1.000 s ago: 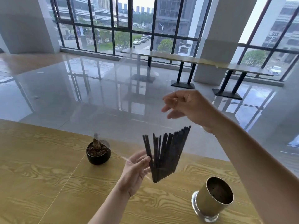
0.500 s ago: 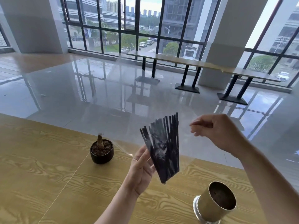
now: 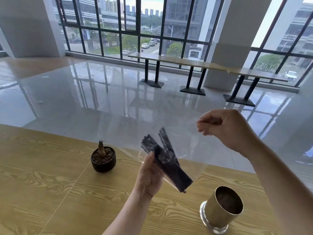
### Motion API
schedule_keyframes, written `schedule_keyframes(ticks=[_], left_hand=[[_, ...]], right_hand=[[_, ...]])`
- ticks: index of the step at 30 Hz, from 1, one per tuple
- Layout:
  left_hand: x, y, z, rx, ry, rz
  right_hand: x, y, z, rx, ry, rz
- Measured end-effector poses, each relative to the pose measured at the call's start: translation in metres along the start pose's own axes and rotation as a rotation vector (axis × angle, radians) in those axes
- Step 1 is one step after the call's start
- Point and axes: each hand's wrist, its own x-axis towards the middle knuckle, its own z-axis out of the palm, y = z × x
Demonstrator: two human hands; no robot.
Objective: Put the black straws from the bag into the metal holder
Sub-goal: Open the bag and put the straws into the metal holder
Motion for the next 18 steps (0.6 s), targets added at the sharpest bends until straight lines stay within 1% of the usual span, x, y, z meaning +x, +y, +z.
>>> schedule_keyframes(ticks=[1,4,5,7,9,12,14,18], left_hand=[[0.001,-0.003,0.001,-0.008,0.018,-0.016],[0.001,-0.011,0.003,-0.015,-0.003,-0.019],[0.0,-0.014,0.003,-0.021,-0.004,-0.031],[0.0,-0.019,0.002,-0.04,0.0,-0.057],[0.001,-0.022,0.003,-0.079,-0.017,-0.037],[0.006,-0.024,0.004,-0.132,-0.008,-0.001],[0.009,-0.024,0.007,-0.133,-0.023,0.008],[0.015,-0.022,0.012,-0.131,0.053,0.028]], right_hand=[[0.001,-0.003,0.0,-0.029,-0.021,-0.01],[0.005,-0.012,-0.012,-0.038,0.049,-0.096],[0.006,-0.015,-0.016,-0.074,0.031,-0.11],[0.003,-0.016,-0.02,-0.076,0.007,-0.083],[0.002,-0.013,-0.024,-0.01,0.083,-0.061],[-0.002,-0.009,-0.025,0.003,0.084,-0.031],[-0.005,-0.003,-0.022,0.054,0.131,0.006],[-0.014,0.013,-0.018,0.08,0.184,0.125]])
